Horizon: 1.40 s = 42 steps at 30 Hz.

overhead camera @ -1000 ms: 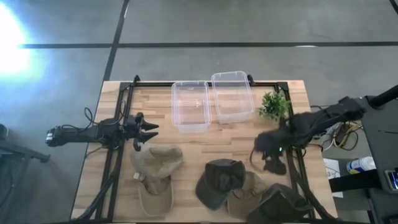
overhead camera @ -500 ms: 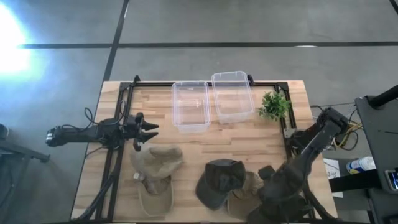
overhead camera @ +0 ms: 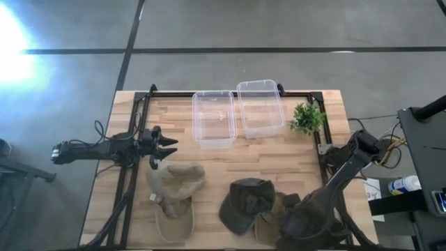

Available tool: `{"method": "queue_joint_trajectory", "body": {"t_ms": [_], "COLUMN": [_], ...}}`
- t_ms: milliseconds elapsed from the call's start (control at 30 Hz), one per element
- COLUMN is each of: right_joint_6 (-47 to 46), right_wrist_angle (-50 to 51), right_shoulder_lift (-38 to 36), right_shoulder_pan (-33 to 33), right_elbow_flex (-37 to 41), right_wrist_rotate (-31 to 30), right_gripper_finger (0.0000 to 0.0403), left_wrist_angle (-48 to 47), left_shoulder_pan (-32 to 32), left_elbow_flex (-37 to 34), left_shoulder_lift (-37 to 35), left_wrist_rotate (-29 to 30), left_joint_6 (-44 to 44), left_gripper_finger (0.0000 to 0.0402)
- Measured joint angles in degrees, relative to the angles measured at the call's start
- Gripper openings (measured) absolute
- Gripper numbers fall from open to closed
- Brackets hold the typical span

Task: Pick & Place hat
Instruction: Put the right blue cap into the right transparent bin

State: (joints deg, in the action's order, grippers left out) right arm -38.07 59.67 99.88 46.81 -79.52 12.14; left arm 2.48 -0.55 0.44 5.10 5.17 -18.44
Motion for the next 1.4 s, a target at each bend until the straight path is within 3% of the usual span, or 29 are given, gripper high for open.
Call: {"method": "queue_joint_trajectory", "body": {"t_ms": [167, 467, 733, 933, 1000, 1067, 1233, 1300, 1400], "right_joint_6": [-1.19, -4.28, -15.07, -28.86, -34.72, -40.14, -49.35, -49.49, -43.05], "right_wrist_angle": [-2.15, -2.75, -2.01, -0.92, 0.45, 1.42, 7.04, 8.97, 8.72], "right_shoulder_lift": [1.72, 3.10, -1.07, -10.81, -15.10, -19.78, -29.39, -31.67, -33.66], "right_shoulder_pan": [-0.79, -1.48, -4.01, -6.42, -7.21, -7.57, -9.66, -11.78, -17.90], "right_elbow_flex": [0.74, 1.49, 1.88, 1.88, 1.88, 1.88, 1.88, 1.92, 1.92], "right_wrist_rotate": [0.76, 1.58, 0.73, -7.07, -11.88, -20.95, -54.55, -67.77, -78.93], "right_gripper_finger": [0.0171, 0.0022, 0.0015, 0.0014, 0.0014, 0.0014, 0.0014, 0.0014, 0.0014], "left_wrist_angle": [-0.18, -0.46, -0.55, -0.57, -0.58, -0.59, -0.61, -0.61, -0.63], "left_shoulder_pan": [0.00, 0.00, 0.00, 0.02, 0.01, 0.00, 0.00, 0.00, 0.00], "left_elbow_flex": [0.00, 0.00, 0.00, 0.00, 0.00, -0.02, -0.01, -0.01, -0.02], "left_shoulder_lift": [0.02, 0.00, 0.00, 0.00, 0.00, 0.00, 0.00, 0.00, 0.00], "left_wrist_rotate": [0.02, -0.07, -0.10, -0.09, -0.09, -0.09, -0.07, -0.07, -0.07], "left_joint_6": [0.00, -0.01, -0.02, -0.02, -0.02, 0.00, -0.01, -0.02, -0.01], "left_gripper_finger": [0.0177, 0.0177, 0.0177, 0.0177, 0.0177, 0.0177, 0.0177, 0.0177, 0.0177]}}
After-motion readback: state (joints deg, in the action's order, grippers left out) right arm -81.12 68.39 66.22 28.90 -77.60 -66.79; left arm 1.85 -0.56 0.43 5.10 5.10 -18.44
